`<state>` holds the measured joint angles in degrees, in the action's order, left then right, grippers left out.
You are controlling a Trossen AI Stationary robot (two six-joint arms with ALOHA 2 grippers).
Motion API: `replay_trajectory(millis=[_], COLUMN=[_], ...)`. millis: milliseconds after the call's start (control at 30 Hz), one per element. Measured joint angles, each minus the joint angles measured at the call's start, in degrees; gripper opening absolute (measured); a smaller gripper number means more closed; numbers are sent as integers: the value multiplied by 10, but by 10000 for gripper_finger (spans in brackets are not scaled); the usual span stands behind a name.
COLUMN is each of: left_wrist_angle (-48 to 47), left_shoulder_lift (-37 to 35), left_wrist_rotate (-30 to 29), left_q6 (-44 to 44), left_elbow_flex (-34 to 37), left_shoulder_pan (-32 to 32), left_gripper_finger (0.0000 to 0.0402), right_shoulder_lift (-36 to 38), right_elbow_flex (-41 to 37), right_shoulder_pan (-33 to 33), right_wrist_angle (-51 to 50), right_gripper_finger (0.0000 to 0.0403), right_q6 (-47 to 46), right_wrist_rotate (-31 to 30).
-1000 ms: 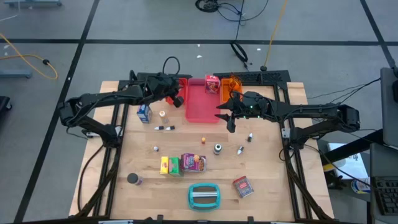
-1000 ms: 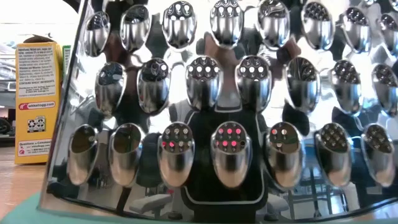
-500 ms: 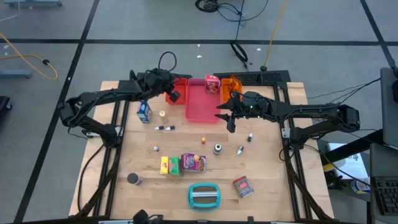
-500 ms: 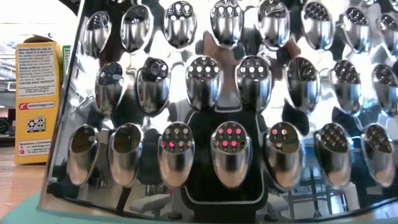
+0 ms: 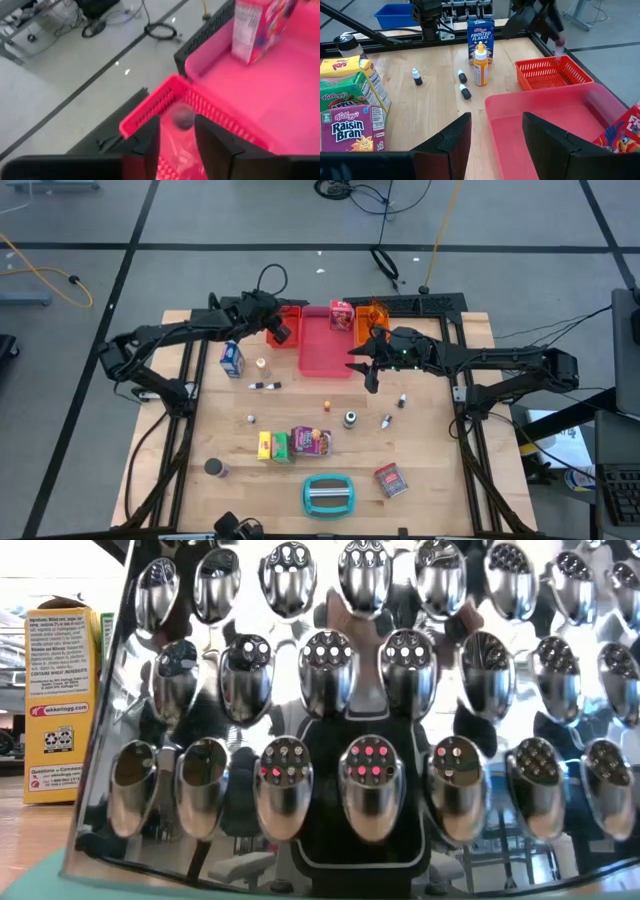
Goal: Pick & Place Kitchen Items
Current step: Put the small red food coloring bottle into the red bin, then put the large yellow food coloring bottle into the red bin
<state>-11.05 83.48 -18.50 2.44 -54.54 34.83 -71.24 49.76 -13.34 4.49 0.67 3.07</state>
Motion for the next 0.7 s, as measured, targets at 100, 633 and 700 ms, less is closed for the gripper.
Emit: replay_trajectory(millis=[100, 633, 700], left_wrist_angle=[6, -99, -135], left_shoulder_lift=[-1, -15, -22], left_wrist_rotate=[3, 69, 70], left_q6=[-1, -26, -31], left_elbow_flex=[0, -1, -1], left_shoulder_pan=[5, -27, -35], left_gripper_finger=[158, 184, 184], right_shoulder_lift=[0, 0, 0], right_elbow_flex=[0, 0, 0], right_shoulder_pan=[0, 0, 0], right_wrist_angle=[0, 0, 0], right_gripper_finger=[169, 168, 167], right_q6=[0, 0, 0], right_wrist_rotate=[0, 0, 0])
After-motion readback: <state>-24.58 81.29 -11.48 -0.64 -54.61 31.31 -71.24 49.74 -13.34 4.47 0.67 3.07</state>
